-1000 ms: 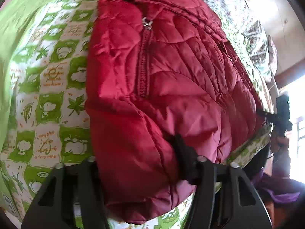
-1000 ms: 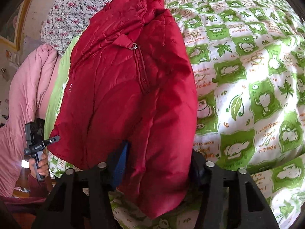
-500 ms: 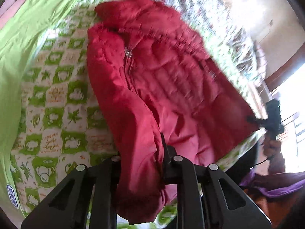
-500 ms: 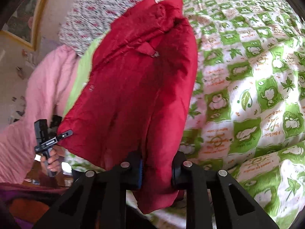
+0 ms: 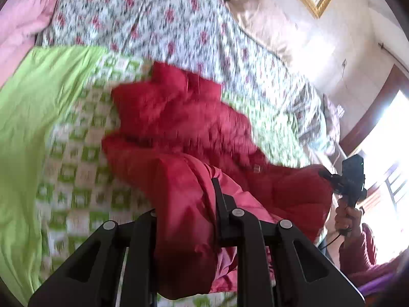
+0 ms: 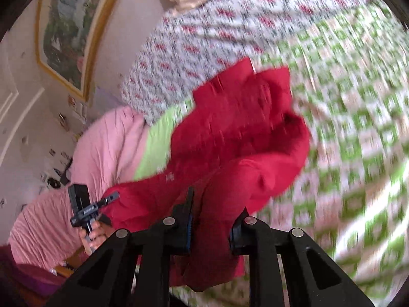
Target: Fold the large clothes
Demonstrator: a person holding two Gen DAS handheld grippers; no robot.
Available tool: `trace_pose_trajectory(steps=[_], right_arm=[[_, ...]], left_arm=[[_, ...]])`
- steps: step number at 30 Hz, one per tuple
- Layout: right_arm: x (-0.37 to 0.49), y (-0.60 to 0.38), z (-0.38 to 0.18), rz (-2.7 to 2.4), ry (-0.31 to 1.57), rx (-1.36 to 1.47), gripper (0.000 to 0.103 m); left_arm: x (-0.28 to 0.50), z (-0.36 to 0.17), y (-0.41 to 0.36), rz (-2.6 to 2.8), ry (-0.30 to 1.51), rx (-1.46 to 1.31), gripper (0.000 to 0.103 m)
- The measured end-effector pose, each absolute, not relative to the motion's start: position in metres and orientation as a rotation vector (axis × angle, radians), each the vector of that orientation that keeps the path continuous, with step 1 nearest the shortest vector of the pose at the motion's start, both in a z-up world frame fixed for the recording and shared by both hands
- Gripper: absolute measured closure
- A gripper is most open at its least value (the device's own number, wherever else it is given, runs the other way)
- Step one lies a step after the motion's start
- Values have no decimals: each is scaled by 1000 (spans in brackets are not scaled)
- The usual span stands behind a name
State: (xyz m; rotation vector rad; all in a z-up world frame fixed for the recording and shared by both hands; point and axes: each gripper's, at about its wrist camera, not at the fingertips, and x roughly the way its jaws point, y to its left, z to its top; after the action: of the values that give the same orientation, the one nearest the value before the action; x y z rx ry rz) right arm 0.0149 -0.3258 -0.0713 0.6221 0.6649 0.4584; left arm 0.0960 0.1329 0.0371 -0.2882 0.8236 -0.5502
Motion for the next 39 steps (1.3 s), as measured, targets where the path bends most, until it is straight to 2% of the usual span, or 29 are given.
trace_pose_trajectory(steps=[8,16,23,29,39], right_arm=[[93,-346,-35,396,535,693,85],[177,-351,-33,311,512,716,85],[243,-365,-53,231,533,773,84],[295,-387,-94,164,554,934,83],[352,-390,-129,1,552,951,83]], left_arm=[[182,52,137,-510,777,-394,86],[260,43,124,-465,791,-446,86],[331,15,120,-414,837,-488,86],[390,-28,119,-371,893,-508,86],[442,-64,114,-342,934,-503,83]])
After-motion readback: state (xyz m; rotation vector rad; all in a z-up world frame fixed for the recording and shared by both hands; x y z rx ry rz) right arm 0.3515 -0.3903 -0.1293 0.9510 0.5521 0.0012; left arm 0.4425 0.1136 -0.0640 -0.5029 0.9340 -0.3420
